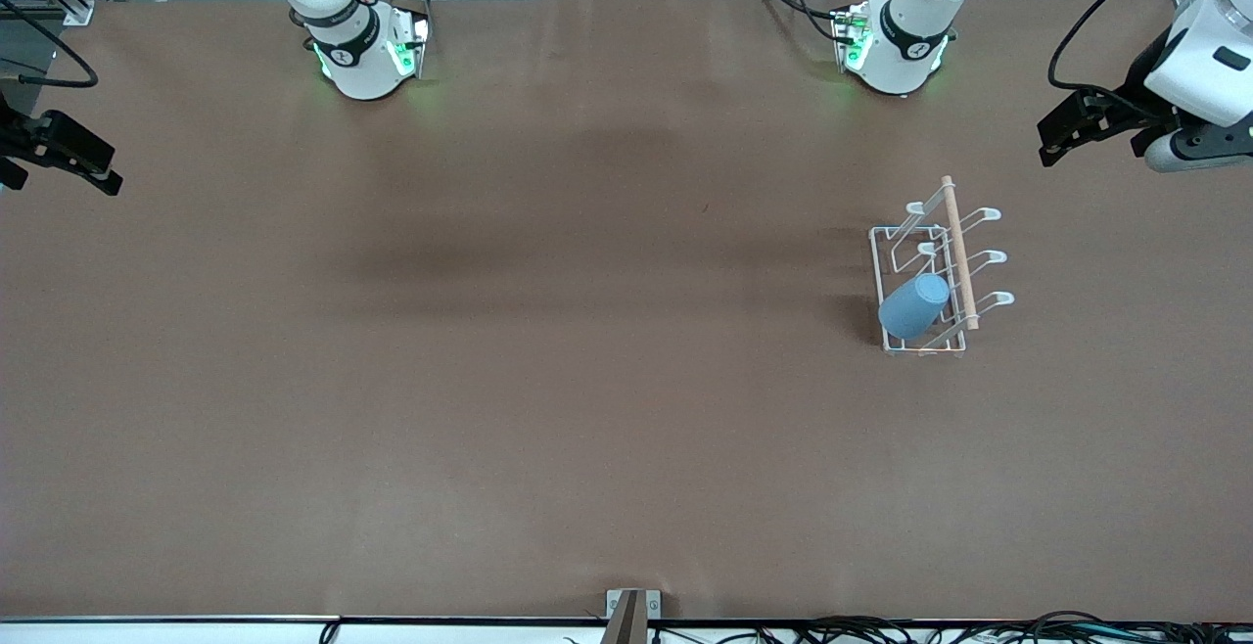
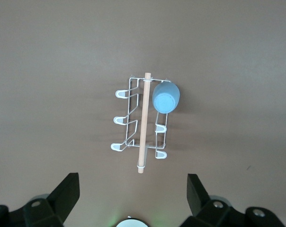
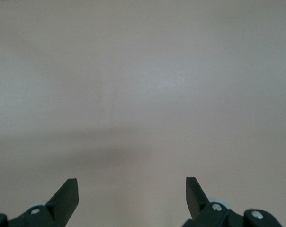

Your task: Hang cup on cup holder

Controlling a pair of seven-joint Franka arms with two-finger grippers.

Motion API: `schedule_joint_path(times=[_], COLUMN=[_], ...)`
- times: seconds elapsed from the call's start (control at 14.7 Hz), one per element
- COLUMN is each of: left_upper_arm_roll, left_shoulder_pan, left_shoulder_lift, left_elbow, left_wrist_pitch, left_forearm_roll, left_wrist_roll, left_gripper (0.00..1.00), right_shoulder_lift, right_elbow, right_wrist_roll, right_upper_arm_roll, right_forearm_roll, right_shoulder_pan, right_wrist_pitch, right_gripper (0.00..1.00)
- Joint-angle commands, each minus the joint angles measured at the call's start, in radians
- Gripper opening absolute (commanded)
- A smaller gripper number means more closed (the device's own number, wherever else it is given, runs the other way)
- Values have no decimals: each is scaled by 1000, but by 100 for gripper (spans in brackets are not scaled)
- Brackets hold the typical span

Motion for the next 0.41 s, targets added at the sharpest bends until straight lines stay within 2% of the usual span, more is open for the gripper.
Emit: schedule_joint_path(times=[0.0,0.34], left_upper_arm_roll=[-1,-7], left_shoulder_pan=[6,2], left_shoulder_lift=[-31,1], left_elbow=[-24,32], left_wrist_pitch=[22,11], left_forearm_roll=[-13,-11], left_wrist_roll=[53,54], left_gripper=[100,100], right_shoulder_lift=[-16,-16], right_elbow=[-11,-12], right_wrist_roll=[10,10], right_upper_arm_roll=[6,6], right_forearm_roll=[17,17], right_shoulder_pan=[-12,-14], right_wrist_pitch=[4,1], right_gripper=[100,100])
